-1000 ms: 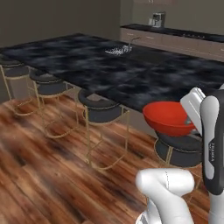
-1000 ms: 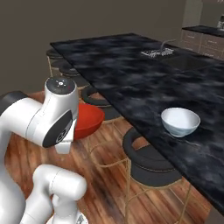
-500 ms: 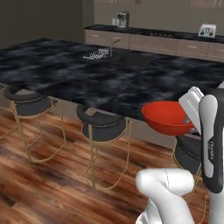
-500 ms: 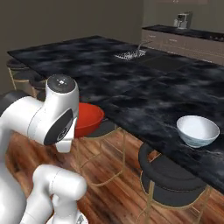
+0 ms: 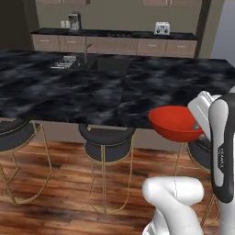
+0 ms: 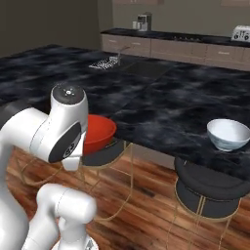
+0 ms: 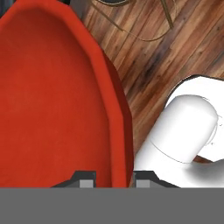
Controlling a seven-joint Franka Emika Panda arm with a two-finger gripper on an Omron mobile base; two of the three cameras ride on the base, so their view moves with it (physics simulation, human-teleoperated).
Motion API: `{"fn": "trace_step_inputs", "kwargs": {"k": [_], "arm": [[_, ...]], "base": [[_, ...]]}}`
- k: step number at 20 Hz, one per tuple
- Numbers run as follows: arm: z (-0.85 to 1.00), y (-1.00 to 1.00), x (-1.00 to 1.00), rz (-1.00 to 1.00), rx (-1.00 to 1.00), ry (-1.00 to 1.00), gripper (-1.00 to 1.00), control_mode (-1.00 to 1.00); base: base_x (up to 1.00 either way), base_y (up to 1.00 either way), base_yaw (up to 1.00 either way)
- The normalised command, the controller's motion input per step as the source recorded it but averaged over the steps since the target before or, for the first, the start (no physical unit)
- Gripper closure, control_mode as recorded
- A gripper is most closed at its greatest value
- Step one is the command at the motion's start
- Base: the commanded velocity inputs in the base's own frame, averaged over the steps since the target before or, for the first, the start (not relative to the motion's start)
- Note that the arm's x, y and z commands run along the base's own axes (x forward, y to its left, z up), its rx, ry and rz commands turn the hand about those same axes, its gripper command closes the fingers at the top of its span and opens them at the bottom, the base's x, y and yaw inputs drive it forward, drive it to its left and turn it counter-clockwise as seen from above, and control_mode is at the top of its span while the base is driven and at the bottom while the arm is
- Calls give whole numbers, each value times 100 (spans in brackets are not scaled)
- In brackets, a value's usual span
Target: Pick up the bowls from the cabinet and place each bowl in front of a stool on the dining counter.
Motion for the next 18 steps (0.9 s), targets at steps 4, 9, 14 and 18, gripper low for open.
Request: {"fn": "trace_step_inputs", "kwargs": {"k": [4, 9, 14, 18], "arm": [[0, 0, 0, 0, 0, 0, 100, 100], [0, 0, 0, 0, 0, 0, 100, 100], [0, 0, 0, 0, 0, 0, 100, 100], [0, 0, 0, 0, 0, 0, 100, 100]], "base": [[22, 100, -49], [43, 100, -42], [69, 83, -25], [80, 5, -3]]}}
